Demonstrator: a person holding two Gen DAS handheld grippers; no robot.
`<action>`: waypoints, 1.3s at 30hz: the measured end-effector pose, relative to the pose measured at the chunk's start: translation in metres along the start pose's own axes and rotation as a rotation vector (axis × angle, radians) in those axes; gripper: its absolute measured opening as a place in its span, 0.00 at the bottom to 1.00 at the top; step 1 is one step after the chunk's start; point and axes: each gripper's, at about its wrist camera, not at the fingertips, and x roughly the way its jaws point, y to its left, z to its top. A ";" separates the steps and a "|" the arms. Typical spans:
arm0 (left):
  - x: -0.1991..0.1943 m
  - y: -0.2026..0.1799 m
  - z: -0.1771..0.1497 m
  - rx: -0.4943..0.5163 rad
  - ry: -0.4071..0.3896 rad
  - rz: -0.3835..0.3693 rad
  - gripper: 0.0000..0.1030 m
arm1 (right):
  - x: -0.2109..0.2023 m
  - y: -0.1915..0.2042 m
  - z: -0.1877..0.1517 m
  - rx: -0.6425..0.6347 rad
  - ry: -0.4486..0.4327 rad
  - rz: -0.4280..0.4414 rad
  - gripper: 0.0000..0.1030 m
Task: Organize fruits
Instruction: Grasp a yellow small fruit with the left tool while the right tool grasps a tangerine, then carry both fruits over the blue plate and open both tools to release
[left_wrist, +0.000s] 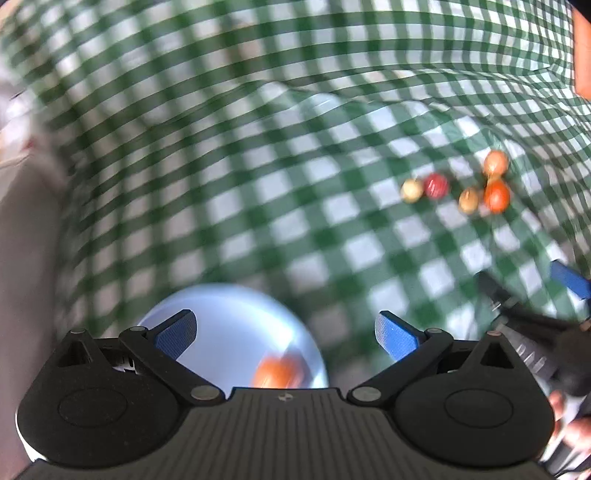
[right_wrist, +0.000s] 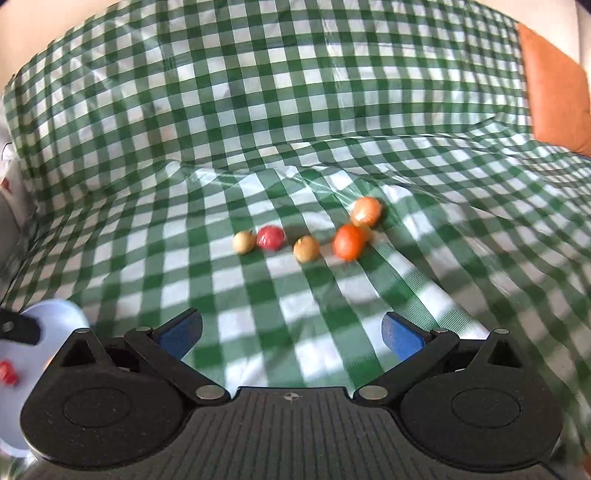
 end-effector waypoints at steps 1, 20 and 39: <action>0.015 -0.006 0.013 0.015 -0.004 -0.017 1.00 | 0.011 -0.001 0.002 -0.007 -0.006 0.005 0.99; 0.131 -0.082 0.097 0.320 -0.075 -0.235 0.75 | 0.126 -0.011 0.019 -0.111 -0.045 0.003 0.77; 0.015 -0.007 -0.001 0.110 -0.018 -0.132 0.25 | 0.054 0.013 0.003 -0.082 0.045 0.129 0.27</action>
